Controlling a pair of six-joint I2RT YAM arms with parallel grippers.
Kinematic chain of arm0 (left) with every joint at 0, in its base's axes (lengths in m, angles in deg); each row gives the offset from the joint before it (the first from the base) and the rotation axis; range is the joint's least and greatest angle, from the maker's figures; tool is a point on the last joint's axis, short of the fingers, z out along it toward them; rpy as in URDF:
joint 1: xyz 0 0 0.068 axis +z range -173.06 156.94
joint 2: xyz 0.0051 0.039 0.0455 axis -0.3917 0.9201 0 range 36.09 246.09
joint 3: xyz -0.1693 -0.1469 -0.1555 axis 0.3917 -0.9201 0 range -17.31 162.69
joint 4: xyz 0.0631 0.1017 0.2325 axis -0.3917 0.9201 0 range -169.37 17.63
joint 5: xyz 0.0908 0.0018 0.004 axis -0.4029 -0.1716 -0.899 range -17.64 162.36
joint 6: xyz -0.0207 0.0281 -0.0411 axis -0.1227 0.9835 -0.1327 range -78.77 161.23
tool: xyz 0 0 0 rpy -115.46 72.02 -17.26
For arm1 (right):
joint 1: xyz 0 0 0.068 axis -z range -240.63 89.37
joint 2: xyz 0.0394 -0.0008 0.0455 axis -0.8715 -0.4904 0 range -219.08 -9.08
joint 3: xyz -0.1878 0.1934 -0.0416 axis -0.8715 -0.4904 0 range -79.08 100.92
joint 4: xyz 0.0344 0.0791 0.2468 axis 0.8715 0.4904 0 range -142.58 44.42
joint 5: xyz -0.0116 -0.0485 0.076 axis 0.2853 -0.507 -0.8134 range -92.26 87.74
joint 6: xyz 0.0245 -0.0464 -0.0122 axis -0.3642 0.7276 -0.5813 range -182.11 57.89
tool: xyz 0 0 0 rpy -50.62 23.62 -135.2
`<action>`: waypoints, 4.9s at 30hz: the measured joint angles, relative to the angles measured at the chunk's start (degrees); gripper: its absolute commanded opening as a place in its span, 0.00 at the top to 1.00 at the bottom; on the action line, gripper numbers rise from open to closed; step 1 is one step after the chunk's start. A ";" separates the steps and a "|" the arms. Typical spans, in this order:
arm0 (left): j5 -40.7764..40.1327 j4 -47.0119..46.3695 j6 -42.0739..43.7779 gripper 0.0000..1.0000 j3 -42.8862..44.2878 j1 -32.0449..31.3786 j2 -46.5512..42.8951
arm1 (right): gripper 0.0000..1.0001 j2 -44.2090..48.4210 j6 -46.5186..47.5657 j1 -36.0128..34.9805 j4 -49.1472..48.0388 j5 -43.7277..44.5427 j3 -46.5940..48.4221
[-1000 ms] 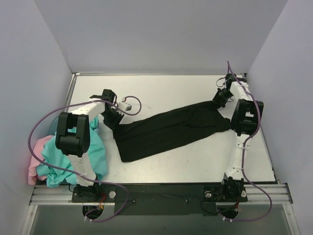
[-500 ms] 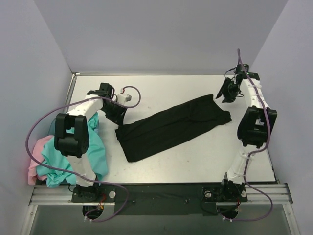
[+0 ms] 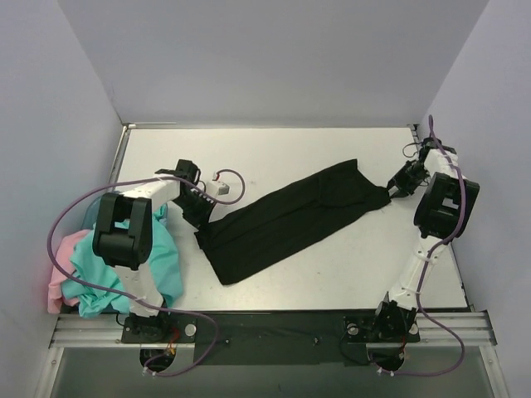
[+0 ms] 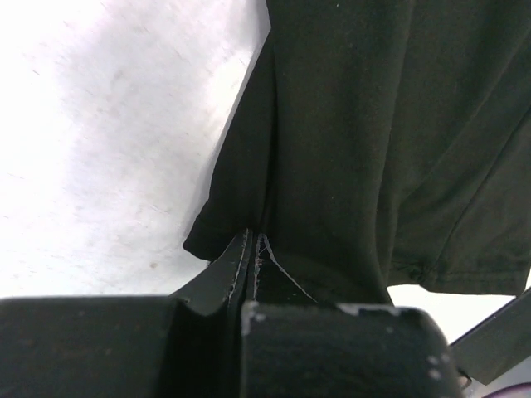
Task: Fold and stack the t-shirts
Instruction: Rotate the tshirt 90 degrees, then grab the bottom of the folded rectangular tshirt with both arms
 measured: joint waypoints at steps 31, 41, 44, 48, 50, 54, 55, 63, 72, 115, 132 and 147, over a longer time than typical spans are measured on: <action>7.32 8.70 -3.04 0.59 -6.01 -7.06 -9.16 | 0.28 -17.18 -19.82 -7.04 -20.61 -6.19 26.56; 2.89 8.24 -4.35 0.58 -6.64 -5.66 -17.77 | 0.43 13.86 -10.14 -6.75 -15.26 1.05 -2.08; 3.78 7.58 -4.24 0.56 -9.03 -7.04 -20.81 | 0.43 11.47 -10.75 -7.34 -16.02 -1.60 -2.78; 6.36 5.29 -2.16 0.56 -14.10 -7.37 -26.93 | 0.43 2.16 -15.02 -7.30 -18.25 -4.68 -1.25; 8.31 4.37 0.00 0.54 -16.28 -6.80 -29.59 | 0.45 -2.47 -18.73 -7.02 -19.21 -6.84 0.31; 12.66 2.93 7.82 0.51 -20.00 -5.55 -34.23 | 0.66 -6.34 -23.39 -6.32 -21.59 -8.37 5.51; 13.35 2.58 10.25 0.51 -20.68 -5.60 -35.39 | 0.72 -7.50 -24.65 -6.19 -22.58 -8.92 6.62; 18.27 2.43 26.60 0.50 -21.03 -6.21 -33.90 | 1.00 -19.91 -35.78 -6.14 -33.40 -18.05 17.57; 16.72 -7.87 29.99 0.48 -25.62 -12.46 -32.98 | 0.74 -38.91 -48.06 -8.17 -46.90 -14.53 43.06; 6.82 -30.67 45.38 1.00 -26.36 -39.85 -17.25 | 0.82 45.44 -14.34 -36.72 -14.91 -10.16 -62.60; 7.28 -18.51 37.05 0.55 -23.80 -45.79 -20.81 | 0.61 53.55 -12.31 -36.68 -7.28 -8.79 -68.65; 6.40 -23.12 41.33 0.28 -24.09 -44.17 -21.27 | 0.80 55.19 -15.96 -38.25 -8.37 -10.10 -71.25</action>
